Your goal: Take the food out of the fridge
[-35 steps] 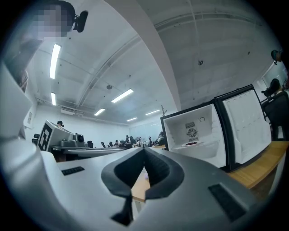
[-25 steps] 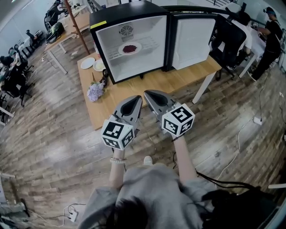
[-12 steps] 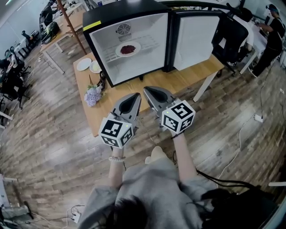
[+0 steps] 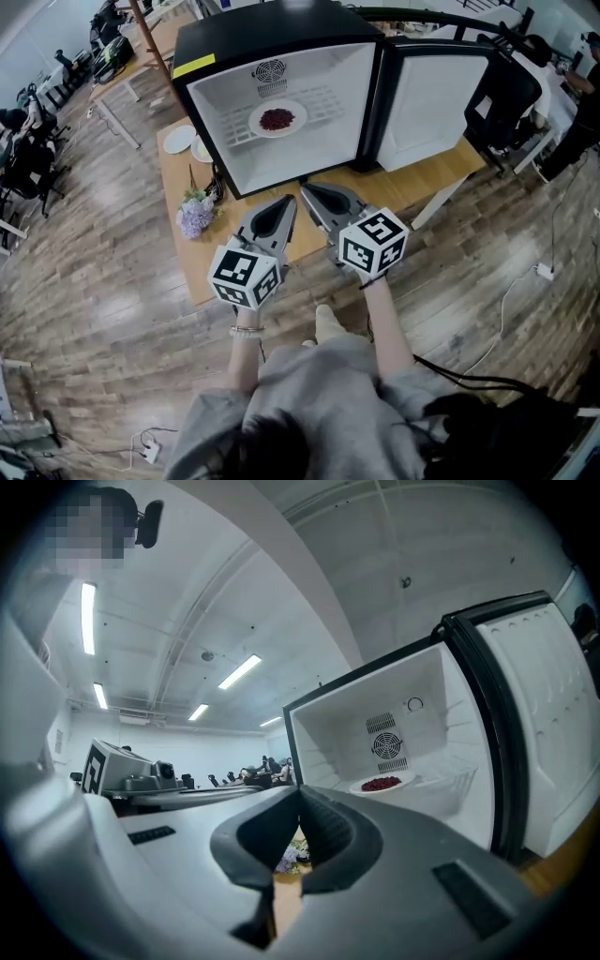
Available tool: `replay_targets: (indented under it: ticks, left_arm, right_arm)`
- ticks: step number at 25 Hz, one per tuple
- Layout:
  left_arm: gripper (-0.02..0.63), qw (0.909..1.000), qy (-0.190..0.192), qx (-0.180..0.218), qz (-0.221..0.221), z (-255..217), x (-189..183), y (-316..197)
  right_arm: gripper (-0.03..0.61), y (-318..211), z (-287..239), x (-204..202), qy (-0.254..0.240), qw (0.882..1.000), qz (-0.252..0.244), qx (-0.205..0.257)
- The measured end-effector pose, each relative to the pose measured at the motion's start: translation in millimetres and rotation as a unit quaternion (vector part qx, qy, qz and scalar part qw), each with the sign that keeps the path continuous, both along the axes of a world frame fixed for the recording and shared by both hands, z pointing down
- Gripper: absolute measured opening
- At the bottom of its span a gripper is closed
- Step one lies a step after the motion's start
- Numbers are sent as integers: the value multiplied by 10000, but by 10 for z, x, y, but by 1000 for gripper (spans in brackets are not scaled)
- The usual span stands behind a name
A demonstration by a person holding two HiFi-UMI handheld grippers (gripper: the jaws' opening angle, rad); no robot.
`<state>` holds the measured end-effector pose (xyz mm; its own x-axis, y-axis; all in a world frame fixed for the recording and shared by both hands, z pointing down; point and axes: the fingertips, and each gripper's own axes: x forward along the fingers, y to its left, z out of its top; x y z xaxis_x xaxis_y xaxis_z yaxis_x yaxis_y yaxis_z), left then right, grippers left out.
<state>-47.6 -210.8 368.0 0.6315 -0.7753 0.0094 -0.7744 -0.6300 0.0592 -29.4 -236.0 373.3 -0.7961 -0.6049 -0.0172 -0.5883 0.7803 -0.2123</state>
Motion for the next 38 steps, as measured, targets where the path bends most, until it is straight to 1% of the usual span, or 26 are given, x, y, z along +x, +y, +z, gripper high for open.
replay_targets:
  ticks: [7,13,17,22,27,32,35,38]
  left_arm:
    - [8,9998,46,-72,-193,86,17,-458]
    - [8,9991,55,-165,-388,148,-61,-730]
    - [8,9985,67,-251,-476,195,-159,-870]
    - [8,9983,61,-378,-439,257,-239,-1071]
    - [8,9985,36,-472,-290,262,-252,-1200]
    - [8,9983,20,-542,-231,320,-267,-1357]
    - [8,9979,21,-599,-226,355,-255,-1436]
    - [8,9977,7,-645,-215,399,-251,-1491]
  right_arm:
    - [8,-476,63,29,-4,9997,-206,-138]
    - [8,-728,121,-45,42,9986,-431,-290]
    - [8,-892,148,-104,-144,9979,-408,-475]
    - [8,-1095,190,-192,-253,9961,-442,-719]
    - [8,-1242,175,-228,-331,9953,-326,-854]
    - [8,-1420,236,-200,-594,9917,-159,-1126]
    - [8,-1517,287,-152,-819,9868,-66,-1398]
    - [8,-1591,304,-128,-1149,9805,-54,-1595]
